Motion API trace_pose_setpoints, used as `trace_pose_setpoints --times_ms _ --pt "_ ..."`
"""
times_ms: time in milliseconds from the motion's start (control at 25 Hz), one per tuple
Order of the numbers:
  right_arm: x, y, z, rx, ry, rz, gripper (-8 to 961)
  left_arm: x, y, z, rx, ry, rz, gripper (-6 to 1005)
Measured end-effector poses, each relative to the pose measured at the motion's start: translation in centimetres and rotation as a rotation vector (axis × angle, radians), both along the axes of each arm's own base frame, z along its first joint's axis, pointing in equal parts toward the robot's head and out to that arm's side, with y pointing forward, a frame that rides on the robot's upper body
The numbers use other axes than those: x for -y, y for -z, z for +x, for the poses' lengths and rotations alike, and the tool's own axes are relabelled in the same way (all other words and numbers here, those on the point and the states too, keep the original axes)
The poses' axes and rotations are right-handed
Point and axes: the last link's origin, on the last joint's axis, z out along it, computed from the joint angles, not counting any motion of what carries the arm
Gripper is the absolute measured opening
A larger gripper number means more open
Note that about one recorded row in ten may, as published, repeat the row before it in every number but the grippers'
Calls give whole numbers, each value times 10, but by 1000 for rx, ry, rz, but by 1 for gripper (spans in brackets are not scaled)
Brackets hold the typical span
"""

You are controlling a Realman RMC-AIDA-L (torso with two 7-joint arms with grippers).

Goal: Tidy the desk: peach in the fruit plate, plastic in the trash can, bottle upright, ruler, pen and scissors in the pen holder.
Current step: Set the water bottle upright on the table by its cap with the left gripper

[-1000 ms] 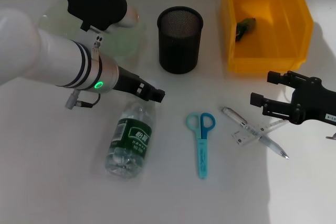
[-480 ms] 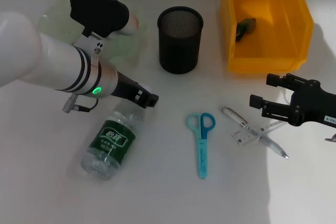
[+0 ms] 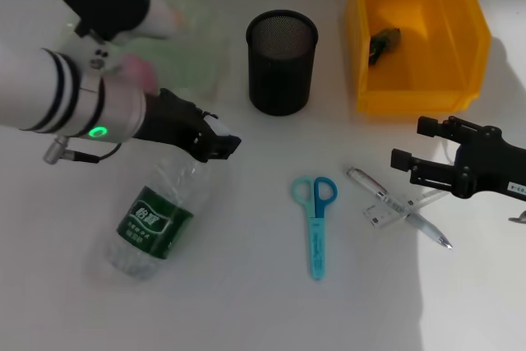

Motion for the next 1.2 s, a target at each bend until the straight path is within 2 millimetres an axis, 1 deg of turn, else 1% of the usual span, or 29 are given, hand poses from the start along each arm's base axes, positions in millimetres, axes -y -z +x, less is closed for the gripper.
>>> trace_pose_setpoints --times_ms 40,80,160,240,320,440,560,600,640,920,1200 --pt "0 0 0 0 0 0 799 4 -12 1 54 36 -13 466" --pt "0 0 0 0 0 0 799 7 -19 2 82 59 -23 466" --pt "0 0 0 0 0 0 799 14 -40 -6 143 112 -23 466" --pt "0 0 0 0 0 0 799 17 -50 -14 170 135 -23 466" --pt "0 0 0 0 -1 0 799 25 -61 -27 196 167 -18 466" --pt "-1 0 -1 -1 -3 -1 798 38 -70 -38 221 247 -5 465" --pt "-3 0 -3 -3 -9 -2 798 48 -84 -47 284 315 45 465" --pt "-3 0 -3 -3 -9 -2 798 48 -84 -47 284 315 45 465" --pt "-3 0 -4 -3 -11 -4 798 49 -88 -54 306 308 62 465" --pt "-6 1 -6 -2 -21 -7 798 49 -105 -84 358 234 151 464" --pt "-6 1 -7 -3 -20 -8 797 44 -114 -89 370 236 194 459"
